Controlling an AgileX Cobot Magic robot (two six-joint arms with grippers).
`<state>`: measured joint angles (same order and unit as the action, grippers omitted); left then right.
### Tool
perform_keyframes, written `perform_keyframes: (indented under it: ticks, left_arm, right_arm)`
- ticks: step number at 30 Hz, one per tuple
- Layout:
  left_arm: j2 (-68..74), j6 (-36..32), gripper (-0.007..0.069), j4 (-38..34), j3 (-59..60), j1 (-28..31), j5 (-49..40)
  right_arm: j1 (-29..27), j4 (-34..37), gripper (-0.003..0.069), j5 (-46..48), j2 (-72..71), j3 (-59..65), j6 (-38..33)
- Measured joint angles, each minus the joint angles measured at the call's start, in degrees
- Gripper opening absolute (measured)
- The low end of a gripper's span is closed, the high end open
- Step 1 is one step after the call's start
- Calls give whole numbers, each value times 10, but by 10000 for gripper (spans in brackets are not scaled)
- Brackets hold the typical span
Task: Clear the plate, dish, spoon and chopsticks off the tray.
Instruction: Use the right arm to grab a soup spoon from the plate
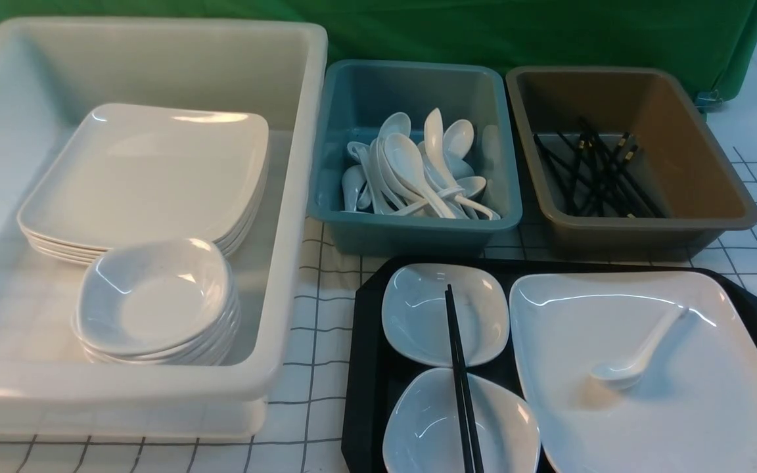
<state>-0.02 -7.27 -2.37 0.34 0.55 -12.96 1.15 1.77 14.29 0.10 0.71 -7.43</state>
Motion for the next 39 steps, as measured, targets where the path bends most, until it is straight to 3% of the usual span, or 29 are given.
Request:
perform_keyframes:
  ticks: [4, 5, 9, 22, 25, 28, 29, 30, 31, 33, 35, 39]
  left_arm:
    - [0, 16, 4, -46, 0, 0, 44]
    - [0, 33, 4, -108, 0, 0, 81]
    - [0, 46, 4, -168, 0, 0, 135]
    - [0, 187, 4, -187, 0, 1, 261]
    - [0, 227, 4, -187, 0, 1, 309]
    - [0, 302, 4, -187, -3, 1, 350]
    - [0, 307, 4, -187, -4, 1, 350]
    - [0, 335, 4, -177, -22, 1, 346]
    - [0, 348, 4, -163, -41, 1, 335]
    - [11, 365, 4, -126, -88, 1, 299]
    - [27, 369, 4, -93, -122, 1, 255]
    - [136, 372, 4, -27, -251, 1, 70]
  right_arm:
    - [0, 0, 248, 0, 0, 0, 0]
    - [0, 0, 248, 0, 0, 0, 0]
    - [0, 0, 248, 0, 0, 0, 0]
    - [0, -39, 248, -7, 0, 0, -32]
    - [0, 7, 248, -48, 0, 0, 12]
    - [0, 104, 248, -122, 0, 0, 134]
    - [0, 104, 248, -127, 0, 0, 145]
    - [0, 135, 248, -174, 0, 0, 231]
    - [0, 143, 248, -195, 0, 0, 264]
    - [0, 153, 248, -223, 0, 0, 298]
    - [0, 156, 248, -237, 0, 0, 305]
    - [0, 159, 248, -287, 0, 0, 275]
